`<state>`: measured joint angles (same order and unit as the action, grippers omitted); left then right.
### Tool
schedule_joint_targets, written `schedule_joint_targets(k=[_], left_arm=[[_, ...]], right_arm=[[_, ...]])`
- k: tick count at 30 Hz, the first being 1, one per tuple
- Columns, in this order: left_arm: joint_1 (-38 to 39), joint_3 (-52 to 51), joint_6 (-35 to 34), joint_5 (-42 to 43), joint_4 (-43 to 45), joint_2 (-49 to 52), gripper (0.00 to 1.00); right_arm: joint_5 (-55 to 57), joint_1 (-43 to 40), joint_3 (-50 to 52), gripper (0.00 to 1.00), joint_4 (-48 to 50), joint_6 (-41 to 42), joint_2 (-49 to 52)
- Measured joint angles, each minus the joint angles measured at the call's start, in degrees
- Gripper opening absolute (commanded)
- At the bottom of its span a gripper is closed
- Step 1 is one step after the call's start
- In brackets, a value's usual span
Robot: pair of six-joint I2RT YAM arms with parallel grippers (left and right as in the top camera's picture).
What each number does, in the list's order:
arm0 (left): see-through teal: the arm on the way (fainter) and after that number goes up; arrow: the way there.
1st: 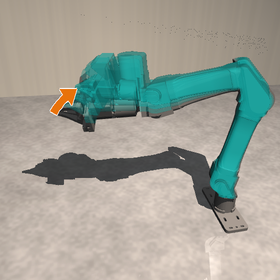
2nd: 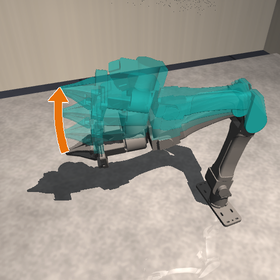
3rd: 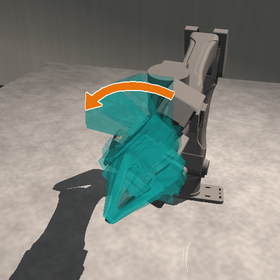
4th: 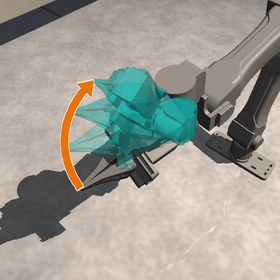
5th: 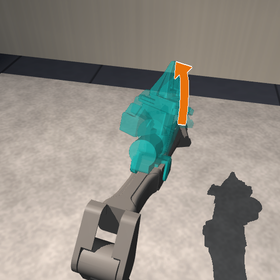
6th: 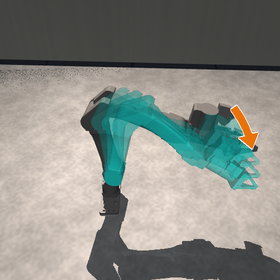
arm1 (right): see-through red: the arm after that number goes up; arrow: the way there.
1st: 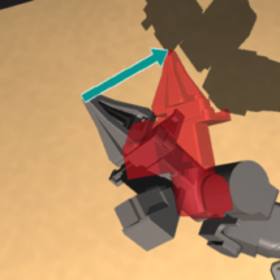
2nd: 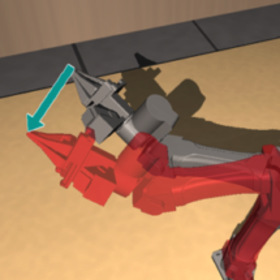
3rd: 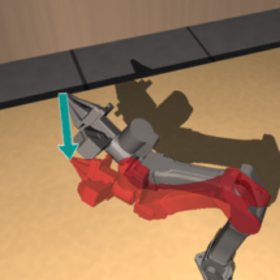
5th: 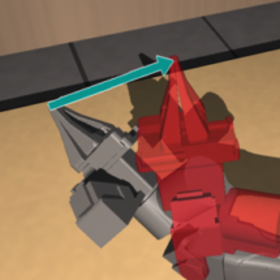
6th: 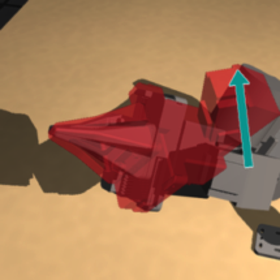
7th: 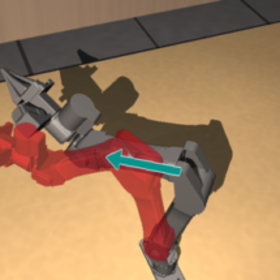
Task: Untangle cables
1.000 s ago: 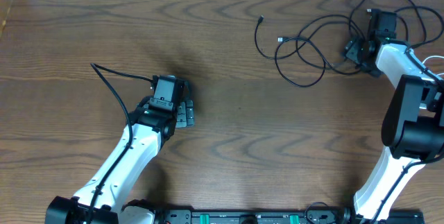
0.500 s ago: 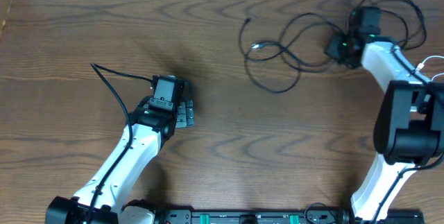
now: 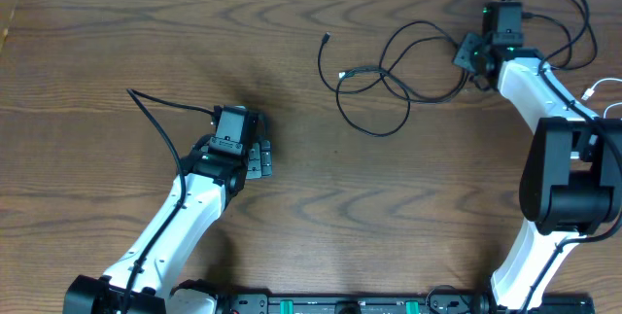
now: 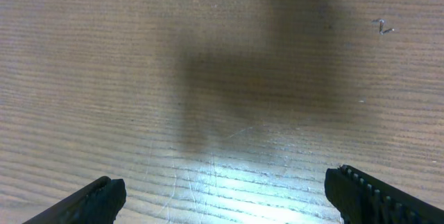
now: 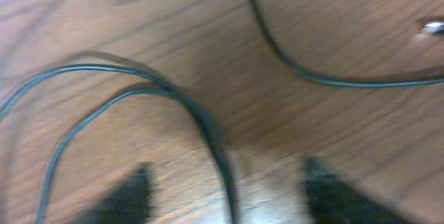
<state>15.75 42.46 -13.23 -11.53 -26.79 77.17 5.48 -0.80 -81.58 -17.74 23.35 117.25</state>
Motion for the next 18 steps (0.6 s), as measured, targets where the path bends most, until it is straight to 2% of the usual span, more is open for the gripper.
schedule_joint_targets(k=[7, 18], left_arm=[[0.0, 0.0, 0.0, 0.0, 0.0, 0.0, 0.97], [0.0, 0.0, 0.0, 0.0, 0.0, 0.0, 0.97]], right_arm=[[-0.8, -0.8, 0.0, 0.99, -4.3, -3.1, -3.6], [-1.4, -0.8, -0.3, 0.99, -5.9, -4.5, -30.8]])
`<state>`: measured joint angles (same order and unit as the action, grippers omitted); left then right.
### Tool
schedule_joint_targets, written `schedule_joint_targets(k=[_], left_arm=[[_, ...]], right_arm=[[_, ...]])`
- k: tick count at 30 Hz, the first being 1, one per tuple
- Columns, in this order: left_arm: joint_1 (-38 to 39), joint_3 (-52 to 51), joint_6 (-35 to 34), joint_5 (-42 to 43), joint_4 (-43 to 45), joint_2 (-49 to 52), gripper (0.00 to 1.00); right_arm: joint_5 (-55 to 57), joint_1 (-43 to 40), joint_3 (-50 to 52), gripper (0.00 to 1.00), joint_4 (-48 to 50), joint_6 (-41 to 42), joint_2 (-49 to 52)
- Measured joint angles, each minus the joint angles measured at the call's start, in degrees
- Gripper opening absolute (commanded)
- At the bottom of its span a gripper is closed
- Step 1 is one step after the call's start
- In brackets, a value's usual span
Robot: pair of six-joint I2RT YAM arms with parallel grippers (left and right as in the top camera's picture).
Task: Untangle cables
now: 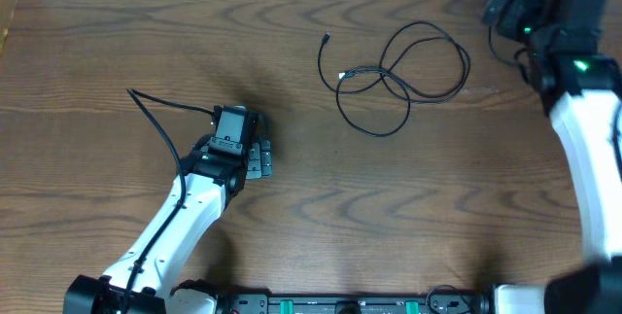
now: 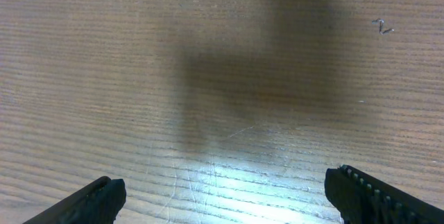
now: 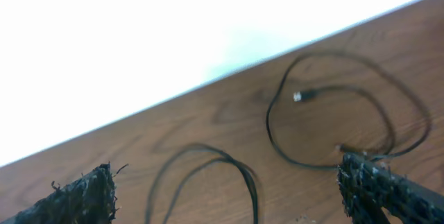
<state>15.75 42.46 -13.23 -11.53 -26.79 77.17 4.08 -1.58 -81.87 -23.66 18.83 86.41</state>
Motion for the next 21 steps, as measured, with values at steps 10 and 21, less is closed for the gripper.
schedule_joint_targets(k=[10, 21], left_arm=[[0.0, 0.0, 0.0, 0.0, 0.0, 0.0, 0.97], [0.0, 0.0, 0.0, 0.0, 0.0, 0.0, 0.97]], right_arm=[[0.0, 0.0, 0.0, 0.99, -10.8, -0.3, -10.9], [0.0, 0.0, 0.0, 0.99, -22.7, -0.5, -28.6]])
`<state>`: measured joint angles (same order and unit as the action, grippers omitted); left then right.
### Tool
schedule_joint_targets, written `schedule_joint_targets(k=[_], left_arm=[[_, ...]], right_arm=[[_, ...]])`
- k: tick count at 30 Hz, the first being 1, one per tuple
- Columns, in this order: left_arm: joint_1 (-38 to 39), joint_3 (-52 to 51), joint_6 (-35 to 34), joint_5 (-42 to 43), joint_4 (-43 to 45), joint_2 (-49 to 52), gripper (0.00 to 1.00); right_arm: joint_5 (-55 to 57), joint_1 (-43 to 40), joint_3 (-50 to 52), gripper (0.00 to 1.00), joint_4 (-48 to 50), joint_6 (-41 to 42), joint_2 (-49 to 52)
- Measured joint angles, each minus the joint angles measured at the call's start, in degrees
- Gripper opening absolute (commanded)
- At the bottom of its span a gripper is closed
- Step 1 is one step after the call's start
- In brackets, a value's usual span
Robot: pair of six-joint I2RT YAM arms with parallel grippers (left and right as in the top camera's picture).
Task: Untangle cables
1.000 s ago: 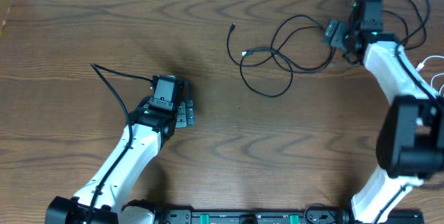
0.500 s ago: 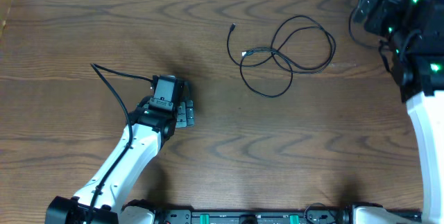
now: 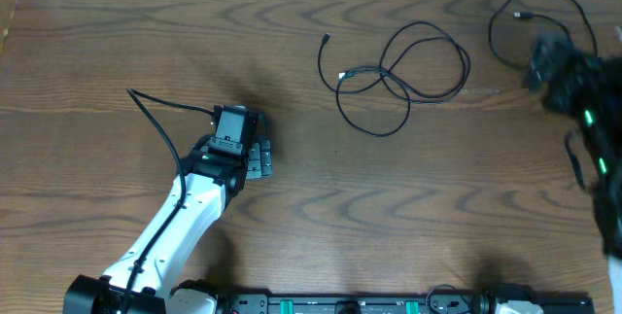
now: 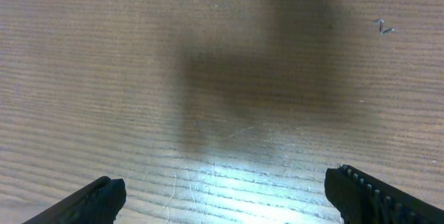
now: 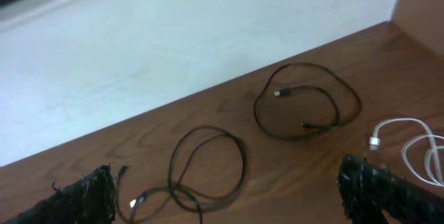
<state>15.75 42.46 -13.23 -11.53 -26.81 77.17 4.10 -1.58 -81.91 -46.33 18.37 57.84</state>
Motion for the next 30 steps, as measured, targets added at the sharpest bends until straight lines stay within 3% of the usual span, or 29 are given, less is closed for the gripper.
schedule_joint_targets(k=[18, 30], left_arm=[[0.0, 0.0, 0.0, 0.0, 0.0, 0.0, 0.97], [0.0, 0.0, 0.0, 0.0, 0.0, 0.0, 0.97]], right_arm=[[6.5, 0.0, 0.0, 0.99, -28.2, -1.6, -20.6], [9.9, 0.0, 0.2, 0.99, -29.7, -4.5, -34.3]])
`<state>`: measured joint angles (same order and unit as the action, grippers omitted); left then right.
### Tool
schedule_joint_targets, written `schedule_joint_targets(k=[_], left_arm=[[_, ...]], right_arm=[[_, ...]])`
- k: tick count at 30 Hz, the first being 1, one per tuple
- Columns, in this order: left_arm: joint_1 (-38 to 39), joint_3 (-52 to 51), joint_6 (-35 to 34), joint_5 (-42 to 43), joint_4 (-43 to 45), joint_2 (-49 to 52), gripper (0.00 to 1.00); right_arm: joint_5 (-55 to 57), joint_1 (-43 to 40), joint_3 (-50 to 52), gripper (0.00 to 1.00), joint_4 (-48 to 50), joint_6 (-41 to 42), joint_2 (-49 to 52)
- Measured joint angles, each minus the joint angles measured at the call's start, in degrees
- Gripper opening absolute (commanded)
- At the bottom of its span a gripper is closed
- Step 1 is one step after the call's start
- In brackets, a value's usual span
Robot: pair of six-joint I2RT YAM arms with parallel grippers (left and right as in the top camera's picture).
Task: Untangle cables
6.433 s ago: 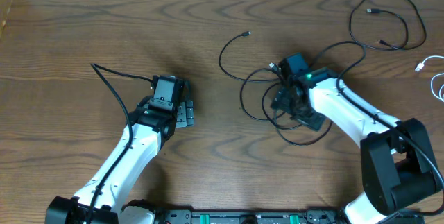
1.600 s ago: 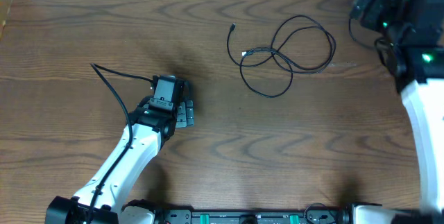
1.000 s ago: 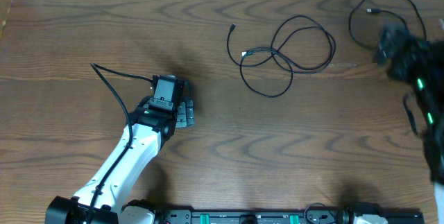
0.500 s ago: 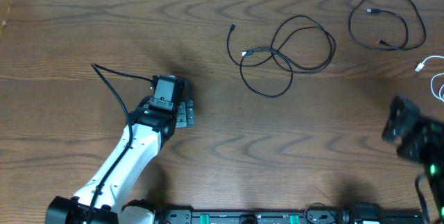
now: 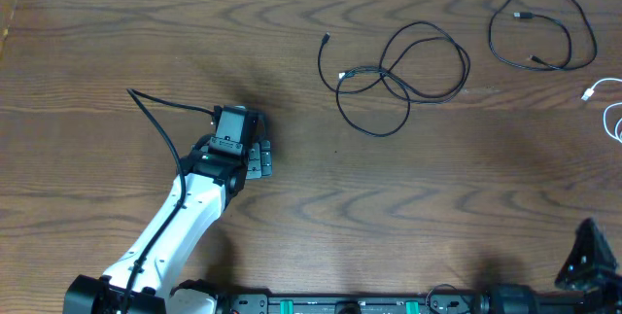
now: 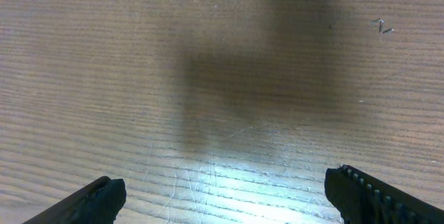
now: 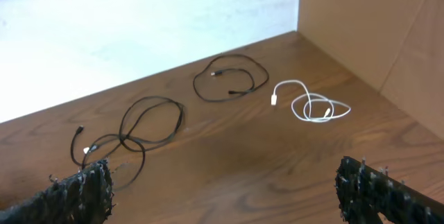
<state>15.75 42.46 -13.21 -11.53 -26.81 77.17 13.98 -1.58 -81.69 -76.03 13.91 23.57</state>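
A black cable (image 5: 398, 71) lies in overlapping loops at the back middle of the table, with its plug ends at the left. A second black cable (image 5: 541, 27) forms a separate loop at the back right. A white cable (image 5: 607, 110) is coiled at the right edge. All three show apart in the right wrist view: looped black (image 7: 132, 130), second black (image 7: 231, 78), white (image 7: 312, 102). My left gripper (image 5: 259, 160) hangs open over bare wood (image 6: 225, 196). High and far back from the cables, my right gripper (image 7: 225, 189) is open and empty.
A tan wall panel (image 7: 374, 30) stands along the table's right side, and a white wall runs behind the back edge. My right arm (image 5: 586, 256) shows only at the bottom right corner of the overhead view. The left arm's own black lead (image 5: 160, 124) trails over the left half.
My right arm has moved from the right edge near the back to the front right corner. Its camera now takes in all three cables from farther away. The left arm is unmoved.
My right gripper was open, low over the looped black cable's right end. Then it was raised at the back right corner, then beside the right edge, and now at the front right. The cables lie as before, and the left gripper stayed open over bare wood.
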Motion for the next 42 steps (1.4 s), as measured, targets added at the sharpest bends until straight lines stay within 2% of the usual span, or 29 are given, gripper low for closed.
schedule_joint_targets(k=[11, 17, 24, 30, 42], left_arm=[[0.0, 0.0, 0.0, 0.0, 0.0, 0.0, 0.97], [0.0, 0.0, 0.0, 0.0, 0.0, 0.0, 0.97], [0.0, 0.0, 0.0, 0.0, 0.0, 0.0, 0.97], [0.0, 0.0, 0.0, 0.0, 0.0, 0.0, 0.97], [0.0, 0.0, 0.0, 0.0, 0.0, 0.0, 0.97]], right_arm=[[1.3, 0.0, 5.7, 0.99, 0.2, -1.0, -13.8], [1.5, 0.0, 11.2, 0.99, 3.7, -1.2, -22.3], [0.9, 0.1, 16.7, 0.99, 7.5, -1.6, -23.1], [-0.5, 0.2, 24.4, 0.99, 18.5, -2.6, -23.1], [-9.2, 0.2, 46.9, 0.99, 43.8, -3.3, -22.9]])
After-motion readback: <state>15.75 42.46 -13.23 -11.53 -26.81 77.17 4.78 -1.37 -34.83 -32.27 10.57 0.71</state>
